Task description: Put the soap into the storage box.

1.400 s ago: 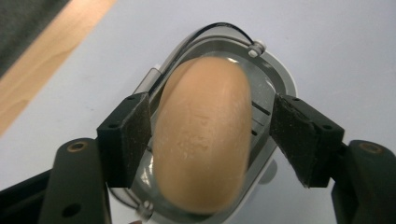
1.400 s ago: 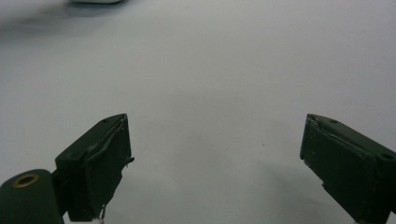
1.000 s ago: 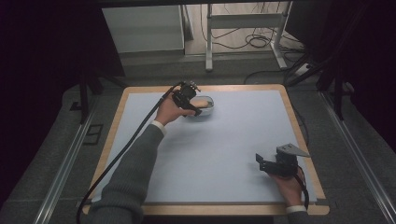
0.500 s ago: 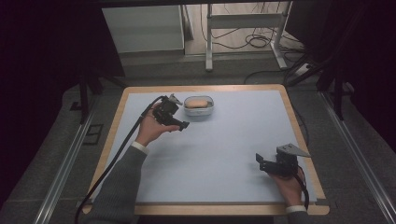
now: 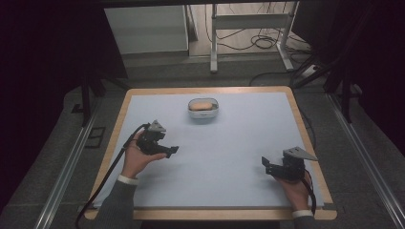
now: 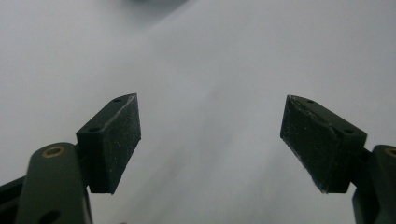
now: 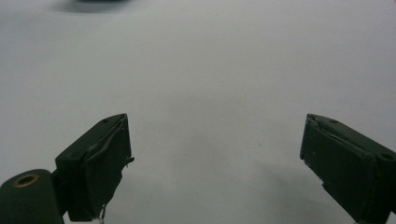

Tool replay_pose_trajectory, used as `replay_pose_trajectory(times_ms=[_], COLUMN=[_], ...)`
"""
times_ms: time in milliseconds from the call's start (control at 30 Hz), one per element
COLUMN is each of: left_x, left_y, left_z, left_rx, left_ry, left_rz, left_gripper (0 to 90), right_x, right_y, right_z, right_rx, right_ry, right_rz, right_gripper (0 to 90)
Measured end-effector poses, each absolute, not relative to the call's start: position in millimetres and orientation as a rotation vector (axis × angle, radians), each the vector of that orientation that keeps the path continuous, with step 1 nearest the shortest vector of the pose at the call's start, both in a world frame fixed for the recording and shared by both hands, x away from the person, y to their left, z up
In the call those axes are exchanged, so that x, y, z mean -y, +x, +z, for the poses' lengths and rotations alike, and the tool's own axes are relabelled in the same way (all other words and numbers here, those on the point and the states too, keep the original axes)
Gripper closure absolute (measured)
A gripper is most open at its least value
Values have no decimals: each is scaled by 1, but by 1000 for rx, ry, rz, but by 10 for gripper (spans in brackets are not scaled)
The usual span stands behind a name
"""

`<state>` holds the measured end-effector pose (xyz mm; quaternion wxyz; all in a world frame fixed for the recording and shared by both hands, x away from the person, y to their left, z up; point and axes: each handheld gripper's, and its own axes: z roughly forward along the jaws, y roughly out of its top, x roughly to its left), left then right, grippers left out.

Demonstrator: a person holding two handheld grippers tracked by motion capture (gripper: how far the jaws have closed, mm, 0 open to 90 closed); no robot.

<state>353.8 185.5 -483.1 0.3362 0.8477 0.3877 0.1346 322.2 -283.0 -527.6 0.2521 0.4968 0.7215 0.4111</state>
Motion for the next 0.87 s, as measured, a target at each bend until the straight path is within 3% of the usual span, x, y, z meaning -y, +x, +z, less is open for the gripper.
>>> replay_pose_trajectory(times_ms=[333, 867], left_x=[-205, -215], left_y=[326, 322], left_z=[-514, -514], left_rx=[-1075, -1105], left_ry=[2219, 2177], left_rz=[303, 297], left_gripper=[192, 187], right_x=[283, 285], right_y=[323, 325], right_z=[-528, -528], right_rx=[-1964, -1985], right_ry=[1355, 1385], right_rz=[1112, 1136], right_gripper=[87, 86])
